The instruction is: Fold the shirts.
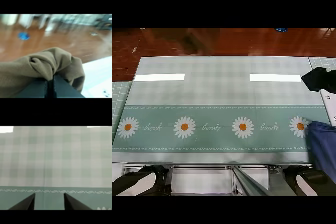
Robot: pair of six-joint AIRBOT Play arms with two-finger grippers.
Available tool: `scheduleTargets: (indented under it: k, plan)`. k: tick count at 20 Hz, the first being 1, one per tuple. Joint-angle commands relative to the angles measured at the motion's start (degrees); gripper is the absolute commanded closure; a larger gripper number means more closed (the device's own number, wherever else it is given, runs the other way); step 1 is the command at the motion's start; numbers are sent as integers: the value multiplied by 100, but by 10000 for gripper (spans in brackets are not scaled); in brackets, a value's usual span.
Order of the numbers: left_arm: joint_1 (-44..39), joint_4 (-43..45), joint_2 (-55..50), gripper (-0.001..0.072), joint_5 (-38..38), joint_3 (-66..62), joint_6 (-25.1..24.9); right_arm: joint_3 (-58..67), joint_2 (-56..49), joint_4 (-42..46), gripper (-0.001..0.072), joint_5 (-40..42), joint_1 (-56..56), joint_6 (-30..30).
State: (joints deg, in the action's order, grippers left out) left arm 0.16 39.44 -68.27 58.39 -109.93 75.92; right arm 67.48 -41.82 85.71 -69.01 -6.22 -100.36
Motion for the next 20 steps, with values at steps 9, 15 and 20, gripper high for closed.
scheduleTargets:
  k: [9,15,20]
  plan:
    - [-2776,-520,170,688,-448,3169,-11,0,562,337,299,-48,2,15]
    - [-2553,-116,142,687,-393,5427,-374,-636,560,317,299,-44,2,280]
    - [-2330,564,-339,276,-168,6588,-46,-1989,278,-254,299,732,2,-81]
